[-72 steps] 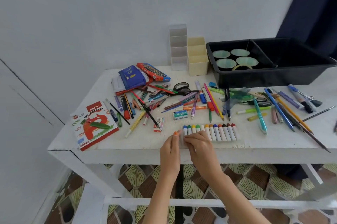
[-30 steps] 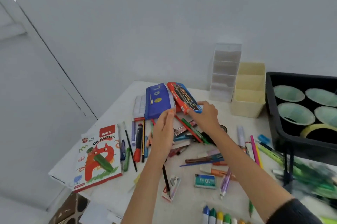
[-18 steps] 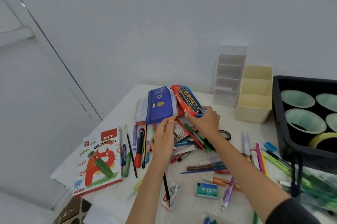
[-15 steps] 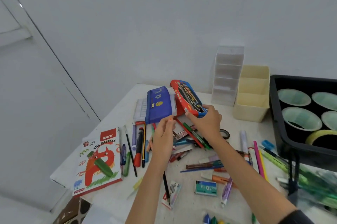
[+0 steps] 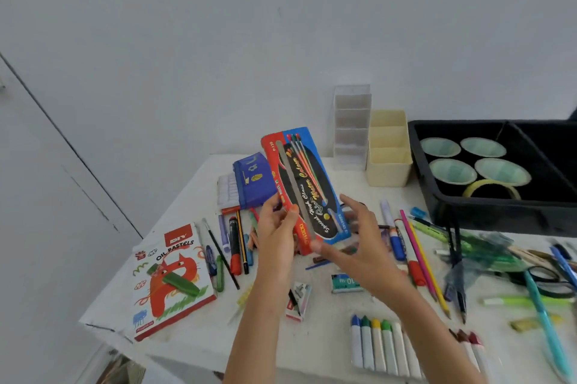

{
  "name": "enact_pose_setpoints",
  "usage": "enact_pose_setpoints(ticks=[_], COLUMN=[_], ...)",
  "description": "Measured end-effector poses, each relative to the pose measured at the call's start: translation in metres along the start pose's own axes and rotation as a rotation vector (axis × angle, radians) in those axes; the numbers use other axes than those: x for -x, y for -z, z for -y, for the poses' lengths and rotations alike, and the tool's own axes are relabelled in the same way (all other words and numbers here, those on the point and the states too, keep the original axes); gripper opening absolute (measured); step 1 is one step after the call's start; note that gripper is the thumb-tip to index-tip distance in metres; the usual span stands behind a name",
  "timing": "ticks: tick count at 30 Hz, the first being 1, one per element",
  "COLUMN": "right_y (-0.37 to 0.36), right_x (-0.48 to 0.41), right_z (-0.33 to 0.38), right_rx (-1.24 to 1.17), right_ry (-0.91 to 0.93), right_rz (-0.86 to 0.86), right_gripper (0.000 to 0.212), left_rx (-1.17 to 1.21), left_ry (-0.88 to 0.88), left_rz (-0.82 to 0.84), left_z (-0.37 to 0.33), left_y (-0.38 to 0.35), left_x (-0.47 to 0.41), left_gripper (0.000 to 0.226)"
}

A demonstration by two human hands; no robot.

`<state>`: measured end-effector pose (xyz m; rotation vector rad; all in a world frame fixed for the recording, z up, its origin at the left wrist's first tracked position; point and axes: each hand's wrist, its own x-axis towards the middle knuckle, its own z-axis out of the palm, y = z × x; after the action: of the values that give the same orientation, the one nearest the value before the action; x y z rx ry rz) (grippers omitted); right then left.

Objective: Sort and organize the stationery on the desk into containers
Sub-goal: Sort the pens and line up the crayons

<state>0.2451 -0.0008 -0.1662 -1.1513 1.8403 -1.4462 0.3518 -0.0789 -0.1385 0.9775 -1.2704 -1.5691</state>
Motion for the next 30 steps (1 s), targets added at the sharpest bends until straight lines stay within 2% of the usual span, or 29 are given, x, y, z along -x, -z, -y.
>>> enact_pose_setpoints(ticks=[4,7,10,12,15,19,21,25,28,30], right_y=[0.007,0.011,0.015,0.018,0.023,0.026,0.028,0.036,0.051,0.064], right_x=[0.032,0.058,0.084,0.1,0.118,0.133,0.137,0.142,0.147,0.144], right_z=[0.008,0.008,0.002,-0.001,-0.004,-0.004,-0.006,-0.002,-0.001,-0.009], right_rx=[-0.352,-0.424,-0.344,-0.323,-0.327,-0.309,-0.297,-0.256,-0.228,-0.151], right_ry=[-0.136,-0.079,-0.043,-0.033,-0.016,0.055,0.076,0.126,0.123,0.088], right_rz=[-0.068,-0.182,-0.269,-0.313,-0.333,-0.31,-0.298,-0.201,-0.089,-0.104], right_gripper=[0.044,0.028,0.03,0.032,0.036,0.029,0.029,0.029,0.032,0.032], left_rx=[-0.111,-0.155,-0.133,-0.158,-0.266,-0.501,-0.575,-0.607,-0.647,-0.672], left_ry=[0.002,0.045,0.094,0.032,-0.136,-0.434,-0.502,-0.561,-0.592,-0.624], left_rz=[0.127,0.238,0.29,0.314,0.303,0.299,0.302,0.204,0.198,0.201], left_z=[0.009,0.016,0.022,0.026,0.026,0.022,0.023,0.024,0.021,0.017], left_y=[0.019,0.027,0.029,0.024,0.013,-0.003,-0.013,-0.027,-0.029,-0.025], left_x=[0.035,0.061,0.083,0.095,0.107,0.116,0.116,0.12,0.122,0.12], left_gripper=[0.031,0.03,0.025,0.027,0.055,0.089,0.1,0.097,0.096,0.095])
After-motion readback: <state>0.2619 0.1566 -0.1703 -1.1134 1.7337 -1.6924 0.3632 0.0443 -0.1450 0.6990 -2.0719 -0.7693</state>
